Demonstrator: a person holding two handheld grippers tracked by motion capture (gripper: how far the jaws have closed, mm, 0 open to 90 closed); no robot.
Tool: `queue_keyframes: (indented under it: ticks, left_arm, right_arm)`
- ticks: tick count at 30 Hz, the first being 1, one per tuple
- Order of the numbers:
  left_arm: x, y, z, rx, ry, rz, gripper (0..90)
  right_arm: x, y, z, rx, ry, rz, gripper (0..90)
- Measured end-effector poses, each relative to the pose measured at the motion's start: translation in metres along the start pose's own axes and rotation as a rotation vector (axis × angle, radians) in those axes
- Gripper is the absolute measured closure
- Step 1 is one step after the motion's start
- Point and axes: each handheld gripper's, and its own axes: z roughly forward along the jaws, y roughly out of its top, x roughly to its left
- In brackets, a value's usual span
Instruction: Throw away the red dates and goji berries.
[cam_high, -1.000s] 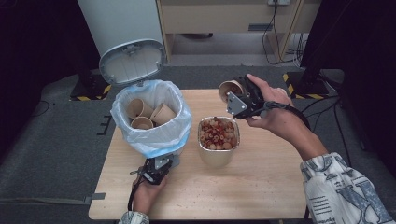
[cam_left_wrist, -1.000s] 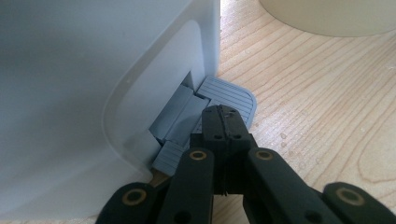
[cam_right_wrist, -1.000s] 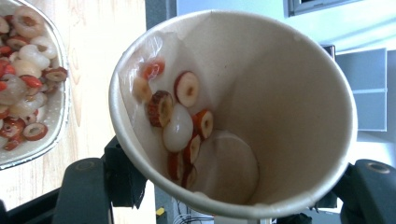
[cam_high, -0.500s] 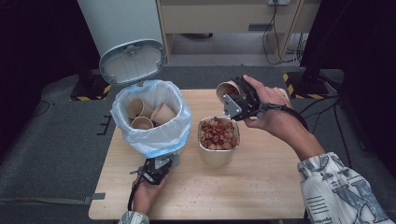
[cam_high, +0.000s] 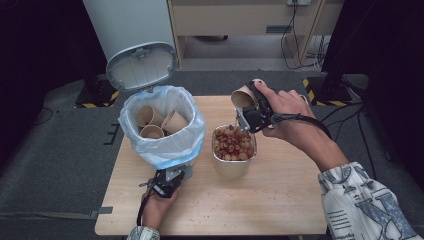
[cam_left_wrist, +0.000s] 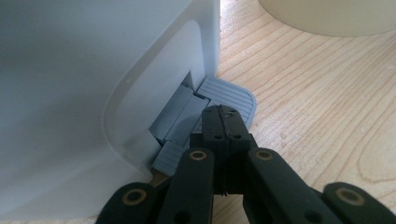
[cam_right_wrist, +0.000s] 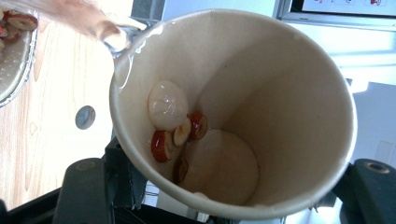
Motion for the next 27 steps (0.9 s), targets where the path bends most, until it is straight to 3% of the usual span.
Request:
queue_keyframes:
  ticks: [9,27]
  left_arm:
    - [-0.0001,0.0000,0.0000,0.000,0.001,0.001,89.9]
    - [-0.0001,0.0000,0.0000,0.000,0.001,-0.001,89.9]
  right_arm:
    - [-0.0038,-0.0046,-0.0021,-0.007,-0.001,0.034,30.9]
    - [-0.0026,-0.0040,-0.0023,-0.008,0.000,0.026,30.9]
